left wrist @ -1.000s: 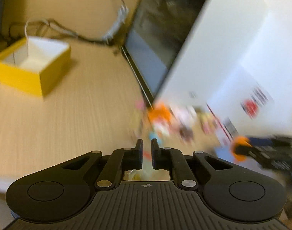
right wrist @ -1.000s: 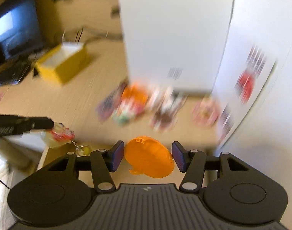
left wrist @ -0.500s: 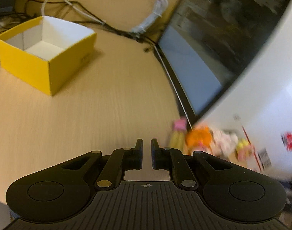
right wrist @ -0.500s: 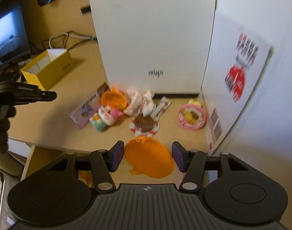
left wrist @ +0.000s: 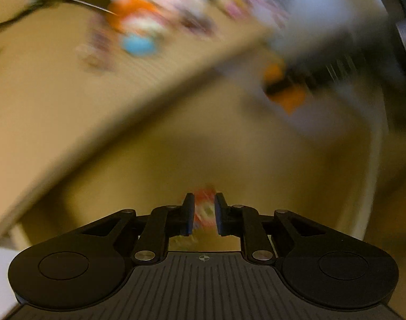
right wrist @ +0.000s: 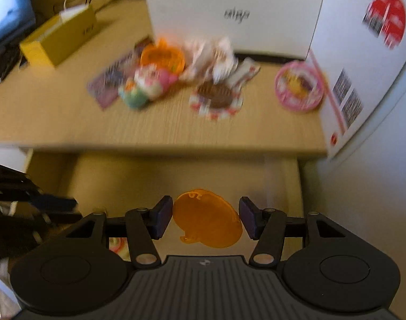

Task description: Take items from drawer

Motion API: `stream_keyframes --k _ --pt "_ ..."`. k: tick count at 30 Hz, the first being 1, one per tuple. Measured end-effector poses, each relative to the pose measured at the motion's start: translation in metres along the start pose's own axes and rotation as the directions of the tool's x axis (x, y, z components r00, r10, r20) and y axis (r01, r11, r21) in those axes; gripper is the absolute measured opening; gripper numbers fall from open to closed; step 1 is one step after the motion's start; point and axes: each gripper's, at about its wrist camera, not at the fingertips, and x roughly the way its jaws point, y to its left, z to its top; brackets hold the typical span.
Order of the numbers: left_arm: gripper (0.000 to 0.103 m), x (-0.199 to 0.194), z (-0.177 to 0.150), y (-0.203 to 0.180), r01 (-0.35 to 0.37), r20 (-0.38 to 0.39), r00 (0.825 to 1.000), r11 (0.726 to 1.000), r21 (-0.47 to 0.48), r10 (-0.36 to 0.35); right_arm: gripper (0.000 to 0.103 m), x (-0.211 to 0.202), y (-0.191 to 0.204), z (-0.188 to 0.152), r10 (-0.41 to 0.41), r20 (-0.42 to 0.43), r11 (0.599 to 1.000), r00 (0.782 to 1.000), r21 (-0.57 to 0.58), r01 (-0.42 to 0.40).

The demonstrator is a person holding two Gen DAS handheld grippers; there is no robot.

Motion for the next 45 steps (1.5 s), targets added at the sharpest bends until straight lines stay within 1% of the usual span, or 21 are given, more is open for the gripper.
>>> stream_keyframes --k 1,3,5,6,10,13,14,17,22,29,31,32,34,35,36,37,39,40,41,43,45 --pt "0.018 0.008 -0.002 -0.003 0.023 -0.054 0.998 0.999 0.024 -0.022 0.055 0.002 0.002 -0.005 -0.004 -0.012 1.0 1.0 -0.008 0.004" --pt "0.018 0.025 -0.004 -0.005 0.068 -0.156 0.986 0.998 0.011 -0.065 0.055 0.005 0.003 -0.013 -0.008 -0.031 1.0 0.999 -0.013 0.007" --pt "0.018 0.04 -0.004 -0.003 0.086 -0.195 0.976 0.995 -0.039 -0.092 0.055 0.007 0.004 -0.019 -0.003 -0.046 1.0 0.999 -0.007 0.002" --pt "0.018 0.046 -0.005 -0.003 0.079 -0.208 0.974 0.995 -0.066 -0.091 0.055 0.008 0.004 -0.022 -0.005 -0.051 1.0 0.999 -0.006 0.004" --pt "0.018 0.063 -0.004 -0.01 0.037 -0.214 0.975 0.996 -0.078 -0.053 0.055 0.007 0.001 -0.03 -0.011 -0.057 1.0 0.998 0.01 0.012" --pt "0.019 0.072 -0.008 -0.021 0.025 -0.233 0.972 0.999 -0.042 -0.034 0.055 0.005 -0.003 -0.034 -0.021 -0.055 0.999 0.998 0.024 0.022" --pt "0.02 0.071 -0.009 -0.027 0.024 -0.219 0.975 1.0 -0.018 -0.028 0.055 0.005 -0.005 -0.035 -0.022 -0.055 0.999 0.998 0.029 0.024" --pt "0.023 0.072 -0.009 -0.037 0.051 -0.222 0.974 0.999 0.005 -0.048 0.055 0.002 -0.009 -0.037 -0.021 -0.051 0.999 0.998 0.038 0.023" --pt "0.023 0.073 -0.009 -0.048 0.075 -0.228 0.972 0.996 0.055 -0.061 0.055 0.002 -0.012 -0.04 -0.015 -0.054 0.999 0.998 0.043 0.018" --pt "0.025 0.072 -0.009 -0.053 0.074 -0.251 0.967 0.992 0.099 -0.047 0.055 0.001 -0.013 -0.04 -0.009 -0.052 0.999 0.999 0.048 0.012" --pt "0.025 0.068 -0.012 -0.049 0.076 -0.249 0.967 0.994 0.077 -0.055 0.055 0.0 -0.012 -0.04 -0.009 -0.053 0.999 0.999 0.049 0.012" --pt "0.025 0.061 -0.014 -0.046 0.077 -0.228 0.972 0.994 0.074 -0.058 0.055 0.0 -0.012 -0.04 -0.01 -0.052 0.999 0.999 0.049 0.012" --pt "0.025 0.037 -0.02 -0.037 0.081 -0.136 0.988 0.994 0.08 -0.07 0.055 -0.002 -0.012 -0.04 -0.01 -0.044 0.999 0.999 0.047 0.012" --pt "0.025 0.026 -0.023 -0.031 0.068 -0.092 0.994 0.994 0.089 -0.06 0.055 -0.002 -0.013 -0.04 -0.008 -0.04 0.999 0.999 0.049 0.01" --pt "0.025 0.02 -0.024 -0.025 0.051 -0.074 0.996 0.993 0.103 -0.043 0.055 -0.003 -0.013 -0.04 -0.007 -0.038 0.999 0.999 0.052 0.009" --pt "0.025 0.019 -0.025 -0.019 0.038 -0.091 0.995 0.993 0.114 -0.028 0.055 -0.003 -0.013 -0.04 -0.005 -0.036 0.998 0.999 0.054 0.007" --pt "0.025 0.032 -0.019 -0.012 0.05 -0.18 0.983 0.993 0.105 -0.03 0.055 -0.001 -0.014 -0.039 -0.001 -0.035 0.998 0.999 0.059 0.003" --pt "0.025 0.038 -0.017 -0.009 0.049 -0.192 0.981 0.995 0.089 -0.031 0.055 -0.001 -0.013 -0.04 0.001 -0.037 0.998 0.999 0.061 0.001" --pt "0.025 0.04 -0.018 -0.008 0.053 -0.178 0.983 0.997 0.056 -0.042 0.055 0.0 -0.013 -0.04 0.003 -0.038 0.998 0.999 0.061 -0.001" --pt "0.025 0.042 -0.009 0.004 0.047 -0.098 0.994 0.997 -0.057 -0.053 0.055 -0.001 -0.012 -0.04 0.0 -0.035 0.998 0.999 0.059 0.002" --pt "0.025 0.037 -0.001 0.014 0.021 0.002 1.0 0.988 -0.151 -0.02 0.055 -0.002 -0.013 -0.04 -0.001 -0.03 0.998 1.0 0.061 0.003"
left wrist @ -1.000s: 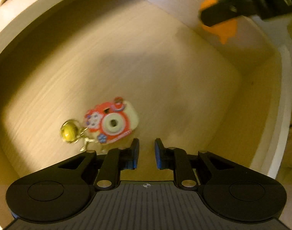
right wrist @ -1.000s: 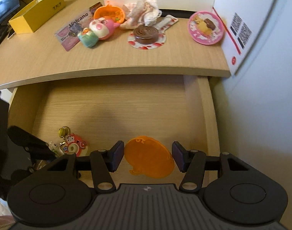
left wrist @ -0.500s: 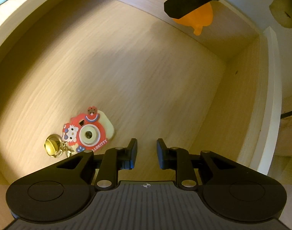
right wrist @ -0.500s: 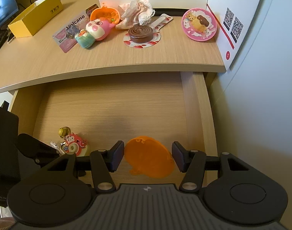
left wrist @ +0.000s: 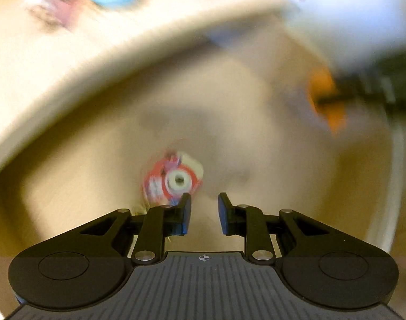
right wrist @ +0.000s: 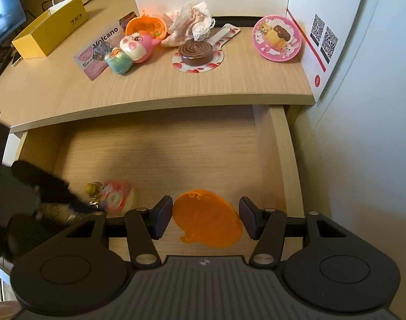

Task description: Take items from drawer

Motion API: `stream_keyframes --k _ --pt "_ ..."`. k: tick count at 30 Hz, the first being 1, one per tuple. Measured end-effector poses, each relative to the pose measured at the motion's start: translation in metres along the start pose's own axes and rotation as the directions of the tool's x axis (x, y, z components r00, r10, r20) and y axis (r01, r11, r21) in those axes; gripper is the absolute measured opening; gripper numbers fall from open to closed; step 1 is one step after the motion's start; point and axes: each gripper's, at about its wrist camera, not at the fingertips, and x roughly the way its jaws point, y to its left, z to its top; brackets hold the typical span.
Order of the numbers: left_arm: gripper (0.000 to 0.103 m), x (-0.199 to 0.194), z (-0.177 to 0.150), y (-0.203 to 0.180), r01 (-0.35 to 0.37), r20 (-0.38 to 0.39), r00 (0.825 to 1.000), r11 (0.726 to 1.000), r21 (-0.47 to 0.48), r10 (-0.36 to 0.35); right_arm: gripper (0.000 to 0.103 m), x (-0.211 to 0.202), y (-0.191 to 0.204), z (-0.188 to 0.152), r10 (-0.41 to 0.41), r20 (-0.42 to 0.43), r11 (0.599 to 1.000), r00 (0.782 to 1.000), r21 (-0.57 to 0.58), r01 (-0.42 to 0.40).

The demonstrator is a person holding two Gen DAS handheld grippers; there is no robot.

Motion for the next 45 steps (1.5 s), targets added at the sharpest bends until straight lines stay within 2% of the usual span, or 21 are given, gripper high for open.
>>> stream_keyframes --k 1,5,9,10,12,13,14,16,18,22,27,28,30,32,33,35,36,38,40,45 --pt "0.025 -0.003 0.0 0.0 -0.004 0.017 1.0 1.0 -0.001 0.005 0.055 0.0 0.0 0.0 -0.003 0.0 1.0 1.0 0.002 0.003" --pt "0.025 -0.005 -0.015 -0.015 -0.084 -0.022 0.996 0.982 0.168 0.089 0.055 -0.001 -0.002 0.0 -0.011 0.002 1.0 1.0 0.006 0.011" --pt "0.028 0.0 -0.022 -0.022 -0.113 0.026 0.994 0.977 0.181 0.111 0.055 0.002 -0.002 0.0 -0.013 -0.003 1.0 1.0 0.014 0.013" --pt "0.028 0.006 -0.01 -0.019 -0.122 0.032 0.992 0.975 0.187 0.118 0.055 0.002 -0.003 0.0 -0.015 -0.003 1.0 1.0 0.016 0.015" --pt "0.028 0.006 -0.013 -0.025 -0.145 0.032 0.989 0.963 0.225 0.141 0.055 0.001 -0.004 0.0 -0.016 -0.002 1.0 1.0 0.021 0.016" --pt "0.028 0.003 -0.021 -0.03 -0.144 0.03 0.99 0.958 0.249 0.141 0.055 0.001 -0.004 0.0 -0.017 -0.001 1.0 1.0 0.024 0.017" --pt "0.028 0.008 -0.01 -0.035 -0.128 0.023 0.992 0.954 0.271 0.126 0.055 -0.001 -0.004 0.0 -0.019 0.001 0.999 1.0 0.025 0.019" --pt "0.031 0.011 -0.009 -0.035 -0.087 -0.031 0.995 0.956 0.28 0.099 0.055 -0.002 -0.004 -0.001 -0.018 0.006 1.0 1.0 0.023 0.017" --pt "0.031 0.018 -0.009 -0.034 -0.104 -0.07 0.989 0.958 0.269 0.127 0.055 -0.002 -0.005 0.0 -0.016 0.006 1.0 1.0 0.024 0.016" --pt "0.034 0.019 -0.004 -0.03 -0.099 -0.079 0.99 0.965 0.242 0.121 0.055 -0.003 -0.007 -0.002 -0.022 0.005 0.999 1.0 0.026 0.022" --pt "0.069 0.022 -0.002 -0.034 -0.042 -0.114 0.991 0.971 0.233 0.071 0.055 -0.001 -0.007 -0.004 -0.02 -0.001 0.999 1.0 0.03 0.02" --pt "0.071 0.016 -0.005 -0.032 -0.039 -0.115 0.991 0.974 0.224 0.066 0.055 -0.001 -0.007 -0.004 -0.019 0.0 0.999 1.0 0.03 0.019" --pt "0.063 0.01 -0.005 -0.03 -0.044 -0.107 0.992 0.98 0.194 0.066 0.055 -0.002 -0.008 -0.004 -0.017 0.002 0.999 1.0 0.029 0.017" --pt "0.06 0.004 -0.009 -0.045 -0.065 -0.03 0.997 0.984 0.166 0.071 0.055 -0.003 -0.009 -0.003 -0.017 0.006 0.999 1.0 0.032 0.017" --pt "0.061 -0.007 -0.01 -0.045 -0.108 0.033 0.994 0.981 0.16 0.104 0.055 -0.003 -0.009 -0.002 -0.018 0.009 0.999 1.0 0.033 0.017" --pt "0.06 -0.019 -0.01 -0.039 -0.226 0.115 0.97 0.968 0.109 0.213 0.055 -0.004 -0.01 -0.001 -0.017 0.014 0.999 1.0 0.035 0.017" --pt "0.06 -0.019 -0.009 -0.032 -0.26 0.122 0.96 0.964 0.057 0.252 0.055 -0.004 -0.01 0.0 -0.016 0.016 0.999 1.0 0.035 0.015" --pt "0.06 -0.013 -0.006 -0.015 -0.277 0.095 0.956 0.96 -0.034 0.279 0.055 -0.003 -0.01 0.0 -0.011 0.012 0.999 1.0 0.033 0.011" --pt "0.06 -0.006 -0.004 -0.008 -0.293 0.074 0.952 0.954 -0.059 0.297 0.055 -0.003 -0.009 -0.001 -0.008 0.008 1.0 1.0 0.027 0.008" --pt "0.064 -0.013 -0.005 0.0 -0.24 0.078 0.966 0.965 -0.106 0.248 0.055 0.001 -0.006 -0.004 0.004 -0.007 1.0 1.0 0.012 -0.004"
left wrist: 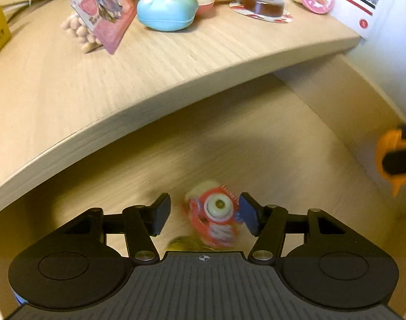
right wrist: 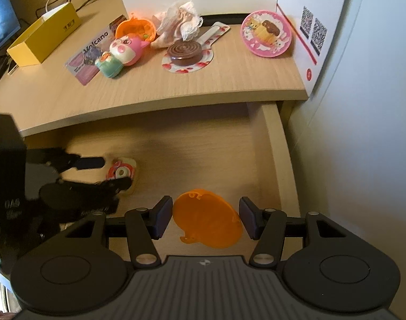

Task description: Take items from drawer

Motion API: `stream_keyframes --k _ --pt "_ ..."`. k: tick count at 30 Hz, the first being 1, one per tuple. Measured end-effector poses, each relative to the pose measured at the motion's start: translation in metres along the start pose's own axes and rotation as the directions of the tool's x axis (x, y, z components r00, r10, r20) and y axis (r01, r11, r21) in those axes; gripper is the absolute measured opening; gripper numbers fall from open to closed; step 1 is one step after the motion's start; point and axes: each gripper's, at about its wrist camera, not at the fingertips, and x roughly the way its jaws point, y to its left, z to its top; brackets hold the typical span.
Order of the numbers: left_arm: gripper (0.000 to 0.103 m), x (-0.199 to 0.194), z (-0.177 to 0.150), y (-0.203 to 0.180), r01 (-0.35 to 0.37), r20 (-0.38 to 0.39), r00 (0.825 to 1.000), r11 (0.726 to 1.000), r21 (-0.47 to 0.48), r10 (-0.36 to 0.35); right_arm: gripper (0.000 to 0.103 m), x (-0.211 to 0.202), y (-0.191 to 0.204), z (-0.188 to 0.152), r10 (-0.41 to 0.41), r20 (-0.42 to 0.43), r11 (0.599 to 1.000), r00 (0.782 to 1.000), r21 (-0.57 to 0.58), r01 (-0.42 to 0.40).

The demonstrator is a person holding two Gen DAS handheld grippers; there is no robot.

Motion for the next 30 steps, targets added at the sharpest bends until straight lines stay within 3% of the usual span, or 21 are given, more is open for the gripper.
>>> stream_keyframes --k 6,9,13,18,22,28,30 --pt "0.061 0.001 -0.005 -0.009 0.039 -0.017 0.999 0.999 -0.007 -0.039 0.055 0.007 0.006 -0.006 0.007 -0.022 1.0 1.0 -0.021 -0.008" --pt "0.061 -0.01 -0.01 -0.007 0.055 -0.019 0.998 0.995 -0.078 -0.057 0.055 0.011 0.009 -0.009 0.012 -0.029 1.0 1.0 -0.021 -0.013" --pt "0.061 -0.007 -0.014 -0.005 0.029 -0.077 0.996 0.983 -0.183 -0.044 0.055 0.014 0.012 -0.014 0.014 -0.042 1.0 0.999 -0.019 -0.015" --pt "0.062 0.005 -0.012 -0.014 0.048 -0.1 0.992 0.969 -0.244 -0.074 0.055 0.016 0.015 -0.018 0.017 -0.053 1.0 0.998 -0.019 -0.018" --pt "0.062 0.018 -0.007 -0.026 0.027 -0.085 0.995 0.977 -0.211 -0.046 0.055 0.018 0.016 -0.02 0.018 -0.058 1.0 0.998 -0.024 -0.019" --pt "0.058 -0.006 -0.009 -0.019 0.014 -0.072 0.997 0.997 -0.077 -0.02 0.055 0.026 0.014 -0.025 -0.001 -0.065 1.0 0.998 -0.028 -0.001" --pt "0.058 -0.014 -0.013 -0.017 0.018 -0.106 0.994 0.998 -0.052 -0.023 0.055 0.028 0.015 -0.03 -0.014 -0.071 0.999 0.997 -0.049 0.01"
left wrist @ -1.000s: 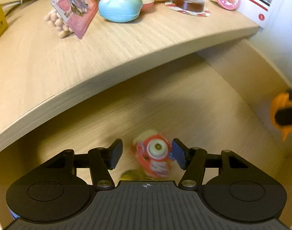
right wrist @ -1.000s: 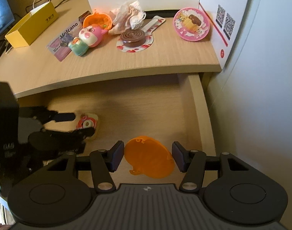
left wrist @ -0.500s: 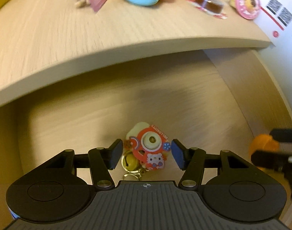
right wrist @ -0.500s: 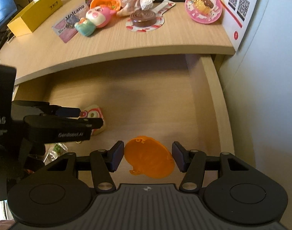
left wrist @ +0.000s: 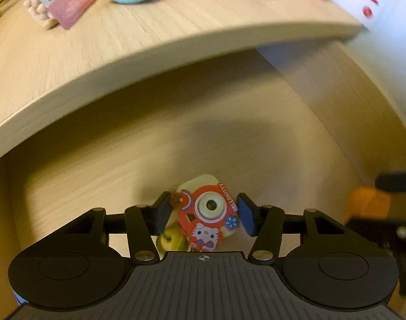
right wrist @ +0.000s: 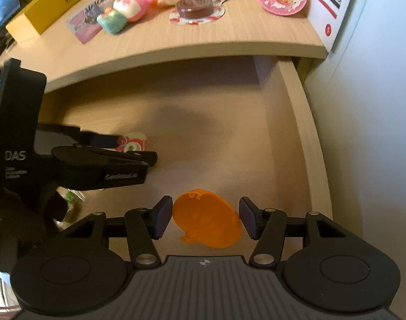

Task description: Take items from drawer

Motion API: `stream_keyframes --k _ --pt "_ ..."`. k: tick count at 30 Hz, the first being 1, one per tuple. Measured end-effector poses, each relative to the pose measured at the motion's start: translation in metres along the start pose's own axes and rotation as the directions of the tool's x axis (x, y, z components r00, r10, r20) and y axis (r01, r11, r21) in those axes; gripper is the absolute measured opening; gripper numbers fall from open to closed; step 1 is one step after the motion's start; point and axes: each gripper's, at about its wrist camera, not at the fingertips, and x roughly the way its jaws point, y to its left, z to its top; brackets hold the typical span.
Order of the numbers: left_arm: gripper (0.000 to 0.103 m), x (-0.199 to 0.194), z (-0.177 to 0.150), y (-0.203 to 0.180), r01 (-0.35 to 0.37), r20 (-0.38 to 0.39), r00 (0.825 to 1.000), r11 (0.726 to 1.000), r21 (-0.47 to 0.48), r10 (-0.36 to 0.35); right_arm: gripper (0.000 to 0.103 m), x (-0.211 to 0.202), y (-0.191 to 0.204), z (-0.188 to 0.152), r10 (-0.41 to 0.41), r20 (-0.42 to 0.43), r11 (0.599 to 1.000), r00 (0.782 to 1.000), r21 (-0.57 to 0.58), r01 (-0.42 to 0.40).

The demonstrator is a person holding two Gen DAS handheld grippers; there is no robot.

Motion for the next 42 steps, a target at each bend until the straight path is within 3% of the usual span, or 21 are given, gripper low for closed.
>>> stream_keyframes --k 2,4,7,10,13,15,17,20,23,29,33,36,39,42 --pt "0.054 -0.01 -0.006 0.006 0.034 -0.037 0.999 0.999 -0.03 -0.035 0.055 0.001 0.003 0.0 -0.012 -0.004 1.0 1.0 -0.013 0.012" --pt "0.053 -0.033 -0.012 0.014 0.082 -0.011 0.997 0.996 -0.039 -0.082 0.055 -0.006 0.006 0.004 -0.005 0.004 1.0 1.0 -0.014 0.005" --pt "0.053 -0.081 -0.011 0.027 0.134 0.063 0.989 0.989 -0.06 -0.13 0.055 -0.034 0.006 0.017 0.01 0.069 1.0 0.998 -0.013 -0.009" --pt "0.053 -0.149 0.001 0.047 0.195 0.205 0.963 0.978 -0.077 -0.176 0.055 -0.072 0.008 0.04 0.006 0.2 0.999 0.98 -0.034 0.0" --pt "0.053 -0.203 0.018 0.064 0.136 0.362 0.926 0.989 -0.053 -0.108 0.055 -0.109 0.011 0.071 -0.006 0.359 0.999 0.934 -0.047 0.024" --pt "0.053 -0.212 0.03 0.078 0.101 0.423 0.904 0.993 -0.056 -0.067 0.055 -0.118 0.012 0.088 -0.018 0.419 0.997 0.908 -0.065 0.05" --pt "0.053 -0.219 0.037 0.099 0.062 0.451 0.892 0.994 -0.086 -0.016 0.055 -0.116 0.014 0.106 -0.049 0.451 0.993 0.891 -0.077 0.093" --pt "0.053 -0.201 0.051 0.127 0.056 0.444 0.896 0.987 -0.148 0.016 0.055 -0.093 0.019 0.131 -0.086 0.479 0.982 0.873 -0.11 0.157" --pt "0.053 -0.175 0.062 0.141 0.052 0.404 0.915 0.983 -0.174 0.023 0.055 -0.07 0.026 0.151 -0.109 0.494 0.966 0.862 -0.152 0.209" --pt "0.055 -0.113 0.087 0.149 0.047 0.328 0.945 0.987 -0.154 0.006 0.055 -0.023 0.014 0.185 -0.068 0.434 0.983 0.898 -0.125 0.135" --pt "0.058 -0.088 0.097 0.142 -0.037 0.257 0.964 0.992 -0.125 0.068 0.06 -0.004 0.01 0.196 -0.066 0.409 0.987 0.91 -0.109 0.121" --pt "0.057 -0.091 0.097 0.138 -0.038 0.262 0.962 0.99 -0.138 0.074 0.062 -0.007 0.013 0.199 -0.065 0.423 0.984 0.904 -0.123 0.129" --pt "0.057 -0.095 0.098 0.133 -0.069 0.272 0.957 0.989 -0.131 0.103 0.062 -0.026 0.016 0.195 -0.076 0.472 0.987 0.878 -0.091 0.134" --pt "0.057 -0.112 0.093 0.13 -0.069 0.299 0.948 0.989 -0.132 0.106 0.065 -0.053 0.018 0.185 -0.044 0.515 0.994 0.856 -0.066 0.091"
